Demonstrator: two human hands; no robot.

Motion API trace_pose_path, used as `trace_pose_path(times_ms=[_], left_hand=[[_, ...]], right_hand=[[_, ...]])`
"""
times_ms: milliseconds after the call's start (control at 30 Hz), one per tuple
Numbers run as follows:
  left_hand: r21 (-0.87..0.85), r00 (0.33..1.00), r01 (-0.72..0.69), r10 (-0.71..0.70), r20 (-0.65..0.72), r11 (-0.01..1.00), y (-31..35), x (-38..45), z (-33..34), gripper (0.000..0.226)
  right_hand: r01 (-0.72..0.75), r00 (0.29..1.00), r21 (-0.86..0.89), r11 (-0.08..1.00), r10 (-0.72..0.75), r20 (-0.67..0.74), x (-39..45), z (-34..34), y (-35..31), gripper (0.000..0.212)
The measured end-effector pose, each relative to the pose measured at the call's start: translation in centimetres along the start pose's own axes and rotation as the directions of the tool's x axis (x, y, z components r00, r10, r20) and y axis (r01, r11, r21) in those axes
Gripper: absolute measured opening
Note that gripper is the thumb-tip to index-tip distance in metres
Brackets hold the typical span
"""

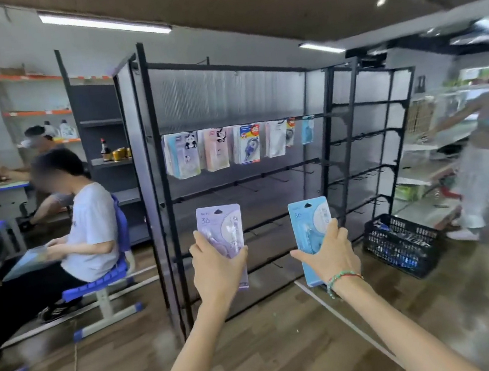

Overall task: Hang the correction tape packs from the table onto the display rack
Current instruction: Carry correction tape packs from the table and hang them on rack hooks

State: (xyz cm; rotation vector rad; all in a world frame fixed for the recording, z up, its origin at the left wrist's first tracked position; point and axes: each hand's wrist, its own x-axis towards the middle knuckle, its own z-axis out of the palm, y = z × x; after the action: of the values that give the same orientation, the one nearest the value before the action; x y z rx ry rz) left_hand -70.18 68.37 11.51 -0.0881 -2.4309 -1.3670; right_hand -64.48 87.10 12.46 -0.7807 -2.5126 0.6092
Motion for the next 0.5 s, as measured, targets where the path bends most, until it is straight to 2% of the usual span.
trace_pose_path(times_ms=[167,500], left_hand=[[-0.028,0.996,-0.035,0.037,0.078,0.999,2.4,4.5,8.5,0.08],[-0.078,0.971,-0.133,0.146,0.188,0.988,8.0,16.5,23.5,0.093]], right_hand=[[-0.087,0.994,-0.009,0.996,0.086,-0.06,6.4,0.3,4.4,0.117],[-0.184,0.974,-0.07,0.981,0.172,-0.147,22.9,2.0,8.1,0.117]])
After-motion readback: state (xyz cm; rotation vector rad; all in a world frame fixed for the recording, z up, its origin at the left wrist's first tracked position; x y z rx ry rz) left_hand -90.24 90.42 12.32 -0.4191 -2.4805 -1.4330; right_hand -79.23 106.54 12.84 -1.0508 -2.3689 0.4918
